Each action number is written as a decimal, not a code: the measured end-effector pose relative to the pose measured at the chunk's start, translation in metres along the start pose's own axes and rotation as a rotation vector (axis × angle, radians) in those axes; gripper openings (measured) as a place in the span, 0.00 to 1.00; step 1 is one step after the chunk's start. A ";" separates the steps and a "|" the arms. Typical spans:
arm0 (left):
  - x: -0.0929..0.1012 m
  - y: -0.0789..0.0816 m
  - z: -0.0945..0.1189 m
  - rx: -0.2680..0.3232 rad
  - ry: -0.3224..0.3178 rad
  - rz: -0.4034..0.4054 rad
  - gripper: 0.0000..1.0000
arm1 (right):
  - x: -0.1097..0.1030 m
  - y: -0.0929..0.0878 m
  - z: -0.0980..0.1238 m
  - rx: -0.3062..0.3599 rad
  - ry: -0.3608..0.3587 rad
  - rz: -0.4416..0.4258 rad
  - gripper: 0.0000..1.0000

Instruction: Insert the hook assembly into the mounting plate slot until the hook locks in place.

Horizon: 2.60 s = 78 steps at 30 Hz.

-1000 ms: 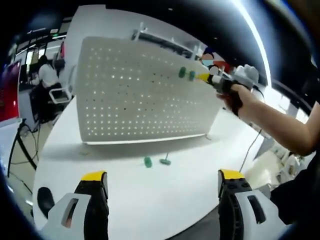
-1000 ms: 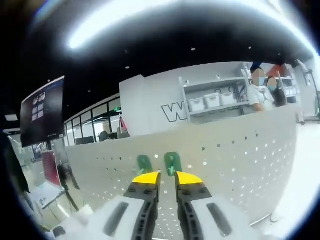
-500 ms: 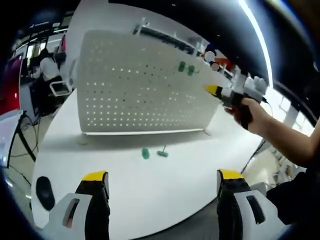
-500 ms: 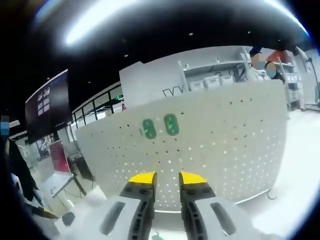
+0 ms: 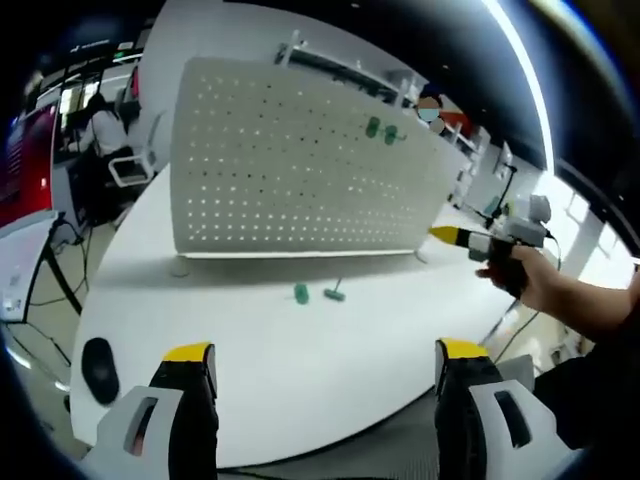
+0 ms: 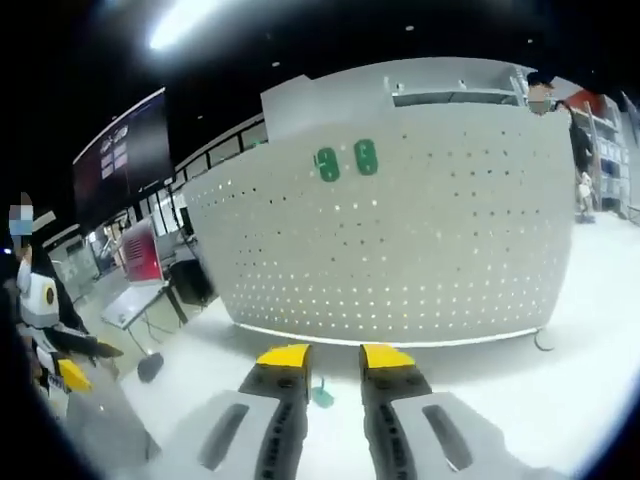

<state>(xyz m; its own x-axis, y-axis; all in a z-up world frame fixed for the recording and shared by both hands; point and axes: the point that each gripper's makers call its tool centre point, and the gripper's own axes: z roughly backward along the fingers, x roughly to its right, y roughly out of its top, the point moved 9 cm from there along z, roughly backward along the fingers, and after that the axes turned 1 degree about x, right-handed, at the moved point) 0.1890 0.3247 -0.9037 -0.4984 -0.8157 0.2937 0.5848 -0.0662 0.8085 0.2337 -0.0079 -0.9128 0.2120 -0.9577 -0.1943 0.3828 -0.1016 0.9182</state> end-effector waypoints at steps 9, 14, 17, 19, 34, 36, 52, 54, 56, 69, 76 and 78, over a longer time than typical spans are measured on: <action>0.006 -0.003 0.000 -0.026 -0.031 -0.026 0.94 | -0.010 -0.041 0.010 -0.094 0.041 0.043 0.19; 0.011 -0.006 -0.001 -0.029 -0.054 -0.012 0.93 | -0.010 -0.060 0.017 -0.137 0.046 0.040 0.20; 0.012 -0.009 -0.001 -0.050 -0.062 -0.004 0.92 | -0.009 -0.074 0.020 -0.185 0.052 0.090 0.20; 0.015 -0.007 -0.001 -0.037 -0.078 0.009 0.92 | -0.009 -0.084 0.023 -0.216 0.059 0.094 0.20; 0.010 -0.017 -0.012 -0.096 -0.084 0.003 0.91 | -0.014 -0.096 0.014 -0.334 0.157 0.162 0.20; 0.008 -0.019 -0.013 -0.105 -0.082 0.011 0.90 | -0.013 -0.093 0.005 -0.333 0.168 0.162 0.20; -0.009 -0.023 -0.015 -0.109 -0.064 0.061 0.90 | -0.001 -0.064 -0.077 -0.385 0.263 0.226 0.21; -0.012 -0.021 -0.016 -0.103 -0.062 0.074 0.89 | 0.001 -0.063 -0.089 -0.400 0.275 0.245 0.21; -0.014 -0.018 -0.018 -0.094 -0.058 0.084 0.89 | 0.001 -0.062 -0.101 -0.417 0.290 0.248 0.21; -0.024 -0.019 -0.032 -0.093 -0.047 0.139 0.87 | 0.006 -0.063 -0.160 -0.514 0.345 0.286 0.19; -0.021 -0.021 -0.039 -0.097 -0.056 0.161 0.87 | 0.006 -0.067 -0.184 -0.569 0.393 0.355 0.14; -0.022 -0.022 -0.039 -0.103 -0.053 0.163 0.86 | 0.006 -0.068 -0.190 -0.589 0.403 0.349 0.14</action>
<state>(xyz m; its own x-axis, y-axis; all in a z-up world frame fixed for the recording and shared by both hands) 0.2122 0.3219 -0.9485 -0.4230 -0.7892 0.4451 0.7218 0.0034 0.6920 0.3801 0.0442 -1.0422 0.6735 -0.7255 -0.1420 0.6229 0.4535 0.6375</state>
